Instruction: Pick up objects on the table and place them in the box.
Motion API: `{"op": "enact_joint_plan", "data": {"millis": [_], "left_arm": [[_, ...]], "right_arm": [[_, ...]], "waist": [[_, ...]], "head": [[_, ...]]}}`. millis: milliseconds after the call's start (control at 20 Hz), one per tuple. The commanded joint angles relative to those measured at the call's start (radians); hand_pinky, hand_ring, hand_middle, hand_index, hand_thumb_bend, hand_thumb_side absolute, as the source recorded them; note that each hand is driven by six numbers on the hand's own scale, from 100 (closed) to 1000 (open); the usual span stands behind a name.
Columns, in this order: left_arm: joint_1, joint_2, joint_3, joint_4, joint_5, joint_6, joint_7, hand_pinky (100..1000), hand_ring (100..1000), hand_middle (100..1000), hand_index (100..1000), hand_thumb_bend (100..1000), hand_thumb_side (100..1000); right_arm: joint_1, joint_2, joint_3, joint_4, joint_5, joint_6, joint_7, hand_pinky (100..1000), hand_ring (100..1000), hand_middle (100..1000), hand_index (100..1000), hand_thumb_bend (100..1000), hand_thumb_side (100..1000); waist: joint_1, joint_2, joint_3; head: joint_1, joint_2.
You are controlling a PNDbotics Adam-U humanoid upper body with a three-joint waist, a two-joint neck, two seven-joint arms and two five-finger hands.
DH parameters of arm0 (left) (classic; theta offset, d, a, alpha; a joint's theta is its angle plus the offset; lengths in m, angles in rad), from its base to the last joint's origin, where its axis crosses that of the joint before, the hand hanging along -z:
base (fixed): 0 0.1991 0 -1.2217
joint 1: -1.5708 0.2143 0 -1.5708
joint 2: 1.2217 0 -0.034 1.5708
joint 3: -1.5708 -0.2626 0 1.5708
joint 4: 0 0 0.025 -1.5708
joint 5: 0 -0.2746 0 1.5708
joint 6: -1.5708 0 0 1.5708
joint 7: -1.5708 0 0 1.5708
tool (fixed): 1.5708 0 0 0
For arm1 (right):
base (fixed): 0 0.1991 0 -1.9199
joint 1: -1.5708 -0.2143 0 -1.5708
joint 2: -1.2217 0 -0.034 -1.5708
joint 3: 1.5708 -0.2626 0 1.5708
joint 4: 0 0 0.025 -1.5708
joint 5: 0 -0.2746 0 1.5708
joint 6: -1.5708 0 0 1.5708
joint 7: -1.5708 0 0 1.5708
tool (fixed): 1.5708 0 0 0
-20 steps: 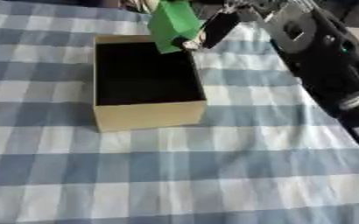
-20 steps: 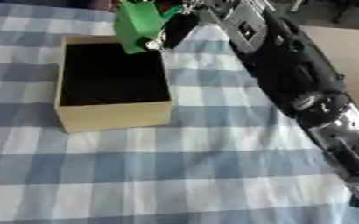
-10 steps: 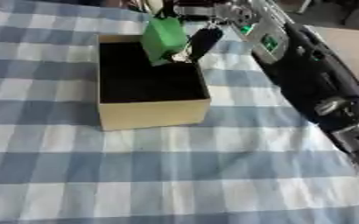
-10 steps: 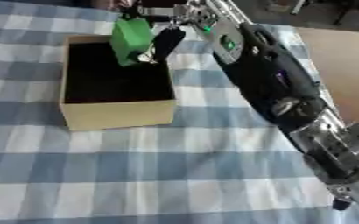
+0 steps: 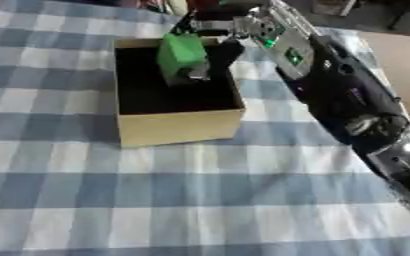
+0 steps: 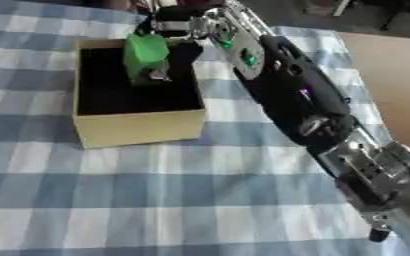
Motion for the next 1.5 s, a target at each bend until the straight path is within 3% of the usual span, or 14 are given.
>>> {"op": "enact_joint_plan", "data": {"millis": [50, 200, 250, 350, 500, 700, 1150, 1500], "left_arm": [[-0.012, 0.005, 0.000, -0.017, 0.002, 0.000, -0.005, 734, 618, 728, 795, 100, 942], [-0.010, 0.005, 0.001, -0.017, 0.001, 0.000, -0.005, 734, 617, 726, 793, 100, 937], [-0.009, 0.005, 0.001, -0.017, 0.001, 0.001, -0.006, 734, 617, 725, 793, 100, 934], [-0.008, 0.004, 0.000, -0.017, 0.000, 0.001, -0.009, 734, 617, 725, 793, 100, 935], [-0.007, 0.005, 0.002, -0.017, -0.001, 0.000, -0.008, 734, 617, 725, 793, 100, 935], [-0.006, 0.005, 0.002, -0.017, -0.001, 0.001, -0.009, 734, 618, 726, 793, 100, 935], [-0.003, 0.006, 0.003, -0.017, -0.002, 0.001, -0.014, 734, 618, 727, 793, 100, 935], [-0.005, 0.004, 0.003, -0.017, -0.002, 0.002, -0.015, 734, 618, 727, 793, 100, 935]], "right_arm": [[-0.017, -0.016, -0.002, -0.005, 0.016, -0.015, 0.030, 767, 691, 656, 833, 100, 591], [-0.018, -0.023, -0.006, -0.020, 0.025, -0.024, 0.040, 758, 660, 577, 764, 100, 561], [-0.019, -0.027, -0.013, -0.029, 0.026, -0.019, 0.024, 724, 611, 510, 649, 100, 475], [-0.019, -0.034, -0.022, -0.043, 0.026, -0.001, -0.032, 714, 584, 478, 560, 100, 444], [-0.017, -0.048, -0.021, -0.055, 0.022, 0.020, -0.093, 716, 587, 479, 539, 100, 424], [-0.019, -0.065, -0.020, -0.075, 0.010, 0.034, -0.114, 721, 610, 497, 504, 100, 437], [-0.014, -0.096, -0.019, -0.125, -0.030, 0.054, -0.099, 714, 597, 481, 485, 100, 459], [-0.006, -0.106, 0.026, -0.203, -0.078, 0.064, -0.050, 693, 573, 448, 477, 100, 452]], "waist": [[-0.010, -0.009, 0.000], [-0.009, -0.010, -0.003], [-0.009, -0.011, -0.005], [-0.008, -0.012, -0.007], [-0.005, -0.015, -0.010], [-0.002, -0.020, -0.018], [0.002, -0.027, -0.024], [0.003, -0.027, -0.023]], "head": [[0.001, 0.009], [0.006, 0.011], [0.007, 0.011], [0.008, 0.010], [0.010, 0.008], [0.009, 0.008], [0.010, 0.012], [0.007, 0.014]]}}
